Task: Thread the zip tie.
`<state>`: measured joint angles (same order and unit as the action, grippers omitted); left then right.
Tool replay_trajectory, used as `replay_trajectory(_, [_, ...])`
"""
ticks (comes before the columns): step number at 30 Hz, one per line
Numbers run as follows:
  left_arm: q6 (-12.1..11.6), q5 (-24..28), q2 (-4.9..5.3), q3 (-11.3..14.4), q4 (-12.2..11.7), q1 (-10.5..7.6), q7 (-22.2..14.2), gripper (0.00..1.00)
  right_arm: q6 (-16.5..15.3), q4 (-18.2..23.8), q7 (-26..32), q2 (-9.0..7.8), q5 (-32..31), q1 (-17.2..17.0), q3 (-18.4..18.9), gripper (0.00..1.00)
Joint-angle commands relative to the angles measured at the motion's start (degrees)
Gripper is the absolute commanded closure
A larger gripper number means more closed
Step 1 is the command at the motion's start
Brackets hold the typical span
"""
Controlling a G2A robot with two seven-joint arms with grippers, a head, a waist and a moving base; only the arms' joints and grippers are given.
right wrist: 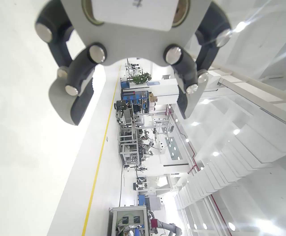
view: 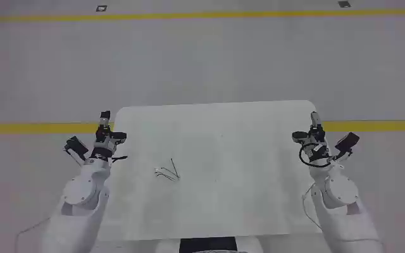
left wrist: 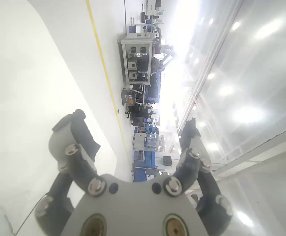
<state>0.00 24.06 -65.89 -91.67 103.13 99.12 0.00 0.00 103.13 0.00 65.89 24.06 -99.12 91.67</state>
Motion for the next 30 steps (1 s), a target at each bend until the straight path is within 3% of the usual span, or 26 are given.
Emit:
replay_trajectory(1, [0.0, 0.0, 0.00, 0.0, 0.0, 0.00, 0.0, 0.22, 0.0, 0.0, 0.0, 0.00, 0.0, 0.0, 0.0, 0.22])
replay_trajectory(2, [0.0, 0.0, 0.00, 0.0, 0.0, 0.00, 0.0, 0.00, 0.0, 0.0, 0.0, 0.00, 0.0, 0.0, 0.0, 0.00])
replay_trajectory(3, [0.0, 0.0, 0.00, 0.0, 0.0, 0.00, 0.0, 0.22, 0.0, 0.0, 0.0, 0.00, 0.0, 0.0, 0.0, 0.22])
replay_trajectory(4, [0.0, 0.0, 0.00, 0.0, 0.0, 0.00, 0.0, 0.22, 0.0, 0.0, 0.0, 0.00, 0.0, 0.0, 0.0, 0.00])
replay_trajectory(5, [0.0, 0.0, 0.00, 0.0, 0.0, 0.00, 0.0, 0.00, -0.4, 1.5, 1.7, -0.17, -3.1, 0.4, -0.6, 0.00])
replay_trajectory(9, [0.0, 0.0, 0.00, 0.0, 0.0, 0.00, 0.0, 0.00, 0.2, 4.3, 8.2, -0.81, -19.1, 2.2, -4.1, 0.00])
replay_trajectory(14, [0.0, 0.0, 0.00, 0.0, 0.0, 0.00, 0.0, 0.00, 1.8, 6.5, 13.3, -0.93, -30.4, 5.4, -9.5, 0.00])
replay_trajectory(17, [0.0, 0.0, 0.00, 0.0, 0.0, 0.00, 0.0, 0.00, 0.9, 7.0, 18.3, -1.03, -39.3, 7.8, -14.3, 0.00])
replay_trajectory(30, [0.0, 0.0, 0.00, 0.0, 0.0, 0.00, 0.0, 0.00, 0.9, 7.0, 18.3, -1.03, -39.3, 7.8, -14.3, 0.00])
